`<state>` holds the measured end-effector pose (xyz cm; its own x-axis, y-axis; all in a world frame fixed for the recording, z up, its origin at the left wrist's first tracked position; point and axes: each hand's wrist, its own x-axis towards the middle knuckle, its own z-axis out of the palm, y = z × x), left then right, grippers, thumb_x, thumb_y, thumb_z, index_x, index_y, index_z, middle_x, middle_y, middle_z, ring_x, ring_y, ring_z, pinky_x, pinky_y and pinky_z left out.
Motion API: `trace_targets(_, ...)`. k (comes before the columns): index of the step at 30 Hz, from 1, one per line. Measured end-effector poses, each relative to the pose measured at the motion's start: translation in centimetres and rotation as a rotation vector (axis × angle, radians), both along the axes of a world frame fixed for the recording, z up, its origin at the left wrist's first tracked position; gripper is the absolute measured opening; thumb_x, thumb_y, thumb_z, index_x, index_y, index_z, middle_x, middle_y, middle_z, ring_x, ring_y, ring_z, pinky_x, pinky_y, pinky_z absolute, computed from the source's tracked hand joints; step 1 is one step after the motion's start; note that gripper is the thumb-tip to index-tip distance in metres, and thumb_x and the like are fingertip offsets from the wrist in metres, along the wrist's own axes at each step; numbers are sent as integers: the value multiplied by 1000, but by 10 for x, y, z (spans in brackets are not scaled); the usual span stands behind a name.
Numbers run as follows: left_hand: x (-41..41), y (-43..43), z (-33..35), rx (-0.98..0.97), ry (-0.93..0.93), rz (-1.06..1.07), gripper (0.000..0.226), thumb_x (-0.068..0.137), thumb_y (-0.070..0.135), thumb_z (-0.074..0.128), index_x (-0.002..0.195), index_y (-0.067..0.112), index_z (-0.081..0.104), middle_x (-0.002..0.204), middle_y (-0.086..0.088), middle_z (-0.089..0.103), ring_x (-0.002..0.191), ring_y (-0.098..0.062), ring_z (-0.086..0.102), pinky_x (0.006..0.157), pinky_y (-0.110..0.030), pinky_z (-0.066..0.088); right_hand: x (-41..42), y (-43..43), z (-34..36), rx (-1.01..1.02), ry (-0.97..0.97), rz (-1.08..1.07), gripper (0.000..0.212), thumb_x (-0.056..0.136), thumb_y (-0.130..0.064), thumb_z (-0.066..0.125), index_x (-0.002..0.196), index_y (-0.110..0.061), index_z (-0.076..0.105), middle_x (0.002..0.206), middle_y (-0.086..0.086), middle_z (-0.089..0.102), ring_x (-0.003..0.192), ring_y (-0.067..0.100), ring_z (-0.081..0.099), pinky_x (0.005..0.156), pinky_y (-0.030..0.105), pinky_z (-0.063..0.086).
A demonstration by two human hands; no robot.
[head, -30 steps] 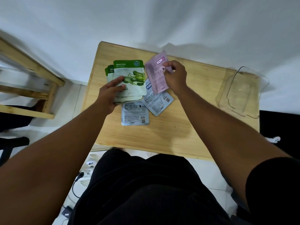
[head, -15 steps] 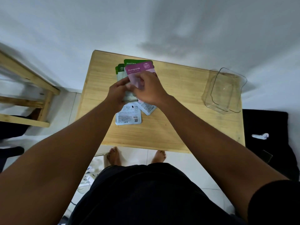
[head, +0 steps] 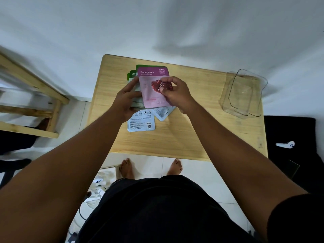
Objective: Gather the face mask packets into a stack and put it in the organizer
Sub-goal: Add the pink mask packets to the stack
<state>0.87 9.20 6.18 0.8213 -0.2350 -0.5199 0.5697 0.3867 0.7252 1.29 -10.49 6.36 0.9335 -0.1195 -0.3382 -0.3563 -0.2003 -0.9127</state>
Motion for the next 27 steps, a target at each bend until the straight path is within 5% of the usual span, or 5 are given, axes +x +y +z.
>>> trace_targets(5,-4,2,11,-47,100,-81,52,86,32,76,133,19,60,133,-11,58,98,-30,69,69,-37,56,-6,3,-3,-62,-55,-23,31,80,-11,80,109,-14,70,114,1,68,110,18,65,99,41,55)
trace_targets(13,-2,8,8,100,83,72,34,84,1,70,110,23,73,124,-4,67,107,-30,66,64,-38,61,2,-6,1,72,-14,-179,25,92,-31,68,109,-21,54,112,9,71,83,23,75,70,42,64)
trace_targets(16,-3,19,-2,118,103,131,32,84,0,70,105,24,74,119,-3,70,104,-29,68,62,-35,60,2,-23,-22,-179,54,-267,41,86,-38,72,116,-21,51,104,2,69,87,21,72,80,41,60)
trace_targets(21,-13,33,-24,163,180,188,29,84,2,70,96,28,76,127,-4,67,110,-31,65,64,-35,59,-13,-6,-58,-540,266,69,98,64,-60,83,138,-15,37,133,12,50,121,29,53,95,36,47)
trace_targets(27,-23,44,-32,197,213,170,33,84,2,70,107,25,73,111,2,71,99,-23,68,62,-33,60,-10,5,-76,-852,231,247,98,60,-56,85,139,-25,36,140,8,39,132,30,37,100,50,41)
